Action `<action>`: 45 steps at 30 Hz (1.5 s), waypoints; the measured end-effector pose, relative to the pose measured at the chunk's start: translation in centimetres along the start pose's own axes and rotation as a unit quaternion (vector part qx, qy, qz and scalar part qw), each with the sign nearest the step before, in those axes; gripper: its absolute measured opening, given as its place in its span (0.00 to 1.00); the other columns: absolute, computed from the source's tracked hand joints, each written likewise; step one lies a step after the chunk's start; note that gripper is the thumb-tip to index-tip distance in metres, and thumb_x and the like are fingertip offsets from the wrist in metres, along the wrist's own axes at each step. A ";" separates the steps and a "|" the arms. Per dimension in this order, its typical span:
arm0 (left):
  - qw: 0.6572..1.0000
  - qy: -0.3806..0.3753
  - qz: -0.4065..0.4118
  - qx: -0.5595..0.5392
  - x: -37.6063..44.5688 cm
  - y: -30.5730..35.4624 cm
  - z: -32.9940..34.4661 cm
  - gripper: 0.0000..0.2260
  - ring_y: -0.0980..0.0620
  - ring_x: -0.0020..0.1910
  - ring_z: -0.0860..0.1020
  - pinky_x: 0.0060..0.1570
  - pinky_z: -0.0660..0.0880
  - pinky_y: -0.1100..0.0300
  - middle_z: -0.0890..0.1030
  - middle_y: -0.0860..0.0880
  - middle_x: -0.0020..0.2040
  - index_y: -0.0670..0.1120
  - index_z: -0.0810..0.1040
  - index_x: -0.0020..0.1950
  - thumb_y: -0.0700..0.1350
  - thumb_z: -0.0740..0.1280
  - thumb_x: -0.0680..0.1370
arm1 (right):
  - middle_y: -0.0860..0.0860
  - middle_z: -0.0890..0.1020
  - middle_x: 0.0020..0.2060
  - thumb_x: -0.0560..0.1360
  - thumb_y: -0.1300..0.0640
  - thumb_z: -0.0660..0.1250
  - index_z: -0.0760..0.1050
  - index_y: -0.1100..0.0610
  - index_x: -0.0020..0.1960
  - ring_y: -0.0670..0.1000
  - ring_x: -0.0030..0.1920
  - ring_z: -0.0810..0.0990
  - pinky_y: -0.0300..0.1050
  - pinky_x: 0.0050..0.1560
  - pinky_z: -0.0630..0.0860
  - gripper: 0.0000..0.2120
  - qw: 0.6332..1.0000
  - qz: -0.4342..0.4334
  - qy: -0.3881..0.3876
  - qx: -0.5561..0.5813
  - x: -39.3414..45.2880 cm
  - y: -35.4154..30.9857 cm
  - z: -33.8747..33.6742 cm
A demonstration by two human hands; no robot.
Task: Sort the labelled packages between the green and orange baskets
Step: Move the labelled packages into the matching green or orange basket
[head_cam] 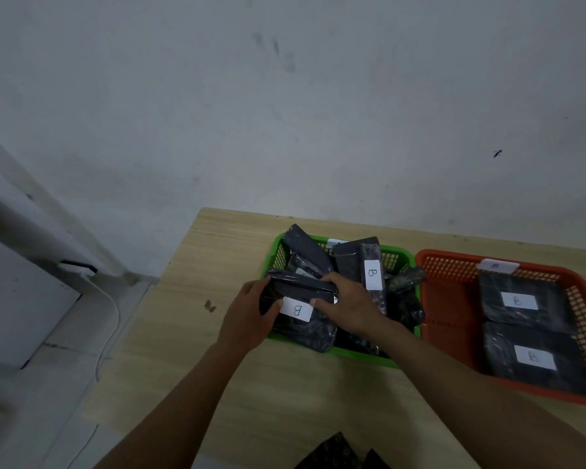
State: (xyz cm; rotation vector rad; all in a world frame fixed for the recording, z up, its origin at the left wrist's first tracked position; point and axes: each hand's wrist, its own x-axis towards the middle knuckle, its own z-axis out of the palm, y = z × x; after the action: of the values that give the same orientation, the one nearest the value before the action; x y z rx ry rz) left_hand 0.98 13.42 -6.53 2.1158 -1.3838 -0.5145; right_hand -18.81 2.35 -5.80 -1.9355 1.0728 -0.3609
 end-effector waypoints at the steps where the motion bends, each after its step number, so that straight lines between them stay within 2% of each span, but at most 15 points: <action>1: 1.000 0.005 0.007 -0.011 0.1 0.1 0.0 0.25 0.47 0.60 0.77 0.57 0.76 0.53 0.74 0.46 0.66 0.47 0.68 0.73 0.52 0.68 0.78 | 0.46 0.82 0.49 0.72 0.50 0.75 0.75 0.48 0.53 0.47 0.48 0.82 0.44 0.48 0.79 0.13 0.999 0.005 0.012 0.035 -0.2 0.0 -0.3; 5: 0.991 0.023 0.025 -0.130 1.4 2.3 0.1 0.26 0.52 0.57 0.79 0.55 0.79 0.54 0.78 0.51 0.62 0.51 0.68 0.70 0.52 0.72 0.75 | 0.49 0.83 0.49 0.69 0.59 0.78 0.79 0.51 0.53 0.51 0.49 0.83 0.48 0.49 0.82 0.15 0.984 0.017 0.036 0.172 -1.0 -0.2 -3.3; 8: 0.954 -0.037 -0.024 -0.296 2.7 5.3 0.3 0.26 0.52 0.54 0.82 0.50 0.82 0.53 0.80 0.50 0.60 0.51 0.69 0.70 0.52 0.73 0.74 | 0.51 0.83 0.51 0.67 0.62 0.78 0.80 0.52 0.54 0.49 0.47 0.85 0.43 0.42 0.82 0.18 0.970 0.017 0.030 0.239 -1.4 -0.2 -6.9; 12: 0.902 -0.097 -0.084 -0.412 3.8 9.1 2.0 0.13 0.51 0.47 0.85 0.40 0.82 0.55 0.85 0.46 0.55 0.55 0.79 0.57 0.50 0.74 0.74 | 0.49 0.80 0.56 0.65 0.55 0.80 0.77 0.44 0.62 0.51 0.46 0.85 0.44 0.39 0.82 0.27 0.946 0.035 0.106 0.306 -2.3 0.5 -11.0; 16: 0.844 -0.075 -0.160 -0.506 4.6 13.7 5.2 0.18 0.45 0.51 0.84 0.47 0.82 0.42 0.84 0.44 0.56 0.49 0.76 0.62 0.50 0.74 0.74 | 0.50 0.80 0.58 0.60 0.44 0.81 0.69 0.44 0.70 0.51 0.54 0.83 0.49 0.48 0.83 0.41 0.871 0.060 0.247 0.420 -3.7 2.8 -13.1; 19: 0.804 -0.054 -0.188 -0.562 4.8 17.8 7.9 0.21 0.47 0.49 0.85 0.48 0.82 0.43 0.84 0.46 0.55 0.47 0.74 0.63 0.50 0.75 0.73 | 0.52 0.83 0.56 0.61 0.44 0.81 0.68 0.47 0.71 0.51 0.54 0.84 0.54 0.55 0.81 0.42 0.838 0.077 0.263 0.473 -4.9 4.7 -13.4; 22: 0.821 -0.070 -0.179 -0.537 4.3 21.6 10.7 0.25 0.50 0.49 0.85 0.50 0.82 0.48 0.83 0.48 0.55 0.48 0.74 0.63 0.51 0.77 0.70 | 0.49 0.85 0.53 0.66 0.49 0.79 0.73 0.48 0.64 0.51 0.54 0.84 0.55 0.55 0.81 0.29 0.812 0.088 0.302 0.492 -5.5 6.1 -14.6; 25: 0.851 -0.086 -0.149 -0.495 4.3 24.2 12.9 0.25 0.49 0.53 0.83 0.54 0.81 0.47 0.82 0.48 0.58 0.48 0.74 0.64 0.55 0.76 0.71 | 0.51 0.84 0.54 0.71 0.55 0.76 0.73 0.49 0.65 0.53 0.53 0.84 0.53 0.53 0.82 0.25 0.797 0.108 0.355 0.476 -6.2 8.0 -17.6; 29: 0.958 -0.081 -0.076 -0.263 5.7 25.6 14.5 0.30 0.48 0.61 0.77 0.62 0.76 0.49 0.77 0.46 0.65 0.48 0.69 0.72 0.60 0.70 0.74 | 0.46 0.81 0.53 0.72 0.54 0.74 0.69 0.45 0.68 0.47 0.50 0.83 0.41 0.40 0.81 0.27 0.846 0.126 0.382 0.351 -7.6 10.8 -21.6; 32: 0.993 -0.076 0.032 -0.087 7.3 25.7 15.7 0.27 0.45 0.67 0.73 0.66 0.71 0.51 0.75 0.43 0.69 0.44 0.70 0.72 0.55 0.68 0.77 | 0.39 0.78 0.50 0.72 0.55 0.74 0.64 0.43 0.73 0.37 0.46 0.78 0.29 0.33 0.76 0.33 0.885 0.149 0.356 0.262 -8.2 12.6 -22.8; 34: 0.991 -0.097 0.092 -0.008 8.4 25.7 16.5 0.26 0.44 0.69 0.71 0.68 0.68 0.51 0.74 0.42 0.70 0.42 0.70 0.72 0.52 0.68 0.77 | 0.40 0.77 0.51 0.72 0.54 0.75 0.62 0.46 0.74 0.38 0.47 0.77 0.30 0.41 0.76 0.35 0.907 0.172 0.322 0.209 -8.5 13.7 -22.5; 36: 0.982 -0.124 0.138 0.040 9.8 25.8 17.1 0.25 0.43 0.69 0.71 0.69 0.66 0.53 0.73 0.40 0.70 0.40 0.70 0.72 0.49 0.68 0.78 | 0.41 0.75 0.55 0.72 0.53 0.75 0.59 0.48 0.76 0.45 0.53 0.76 0.41 0.53 0.76 0.38 0.918 0.192 0.290 0.191 -8.6 14.5 -21.8; 39: 0.965 -0.164 0.181 0.092 12.2 26.2 18.0 0.24 0.42 0.69 0.71 0.68 0.65 0.53 0.73 0.39 0.70 0.40 0.69 0.72 0.48 0.67 0.78 | 0.46 0.78 0.53 0.71 0.55 0.76 0.63 0.51 0.71 0.49 0.50 0.78 0.47 0.50 0.78 0.33 0.923 0.208 0.266 0.183 -8.2 15.8 -20.3; 42: 0.948 -0.218 0.181 0.145 14.8 26.6 19.1 0.24 0.42 0.70 0.69 0.70 0.65 0.50 0.72 0.42 0.72 0.43 0.68 0.74 0.49 0.66 0.79 | 0.49 0.80 0.52 0.71 0.58 0.76 0.67 0.53 0.65 0.52 0.51 0.81 0.51 0.52 0.80 0.27 0.922 0.228 0.241 0.199 -7.3 17.2 -19.0; 45: 0.934 -0.258 0.177 0.173 16.6 26.7 20.2 0.24 0.43 0.68 0.73 0.68 0.69 0.49 0.74 0.43 0.70 0.45 0.69 0.73 0.49 0.66 0.79 | 0.48 0.80 0.49 0.72 0.58 0.75 0.70 0.52 0.62 0.50 0.49 0.80 0.45 0.47 0.78 0.21 0.929 0.239 0.211 0.189 -6.8 18.5 -18.2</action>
State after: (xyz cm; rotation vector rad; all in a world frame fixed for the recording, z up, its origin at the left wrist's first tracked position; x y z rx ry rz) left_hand -23.16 -15.08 -5.53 1.9916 -2.2444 -0.7563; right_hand -43.76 -6.93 -9.09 -1.2281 1.5754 -0.6692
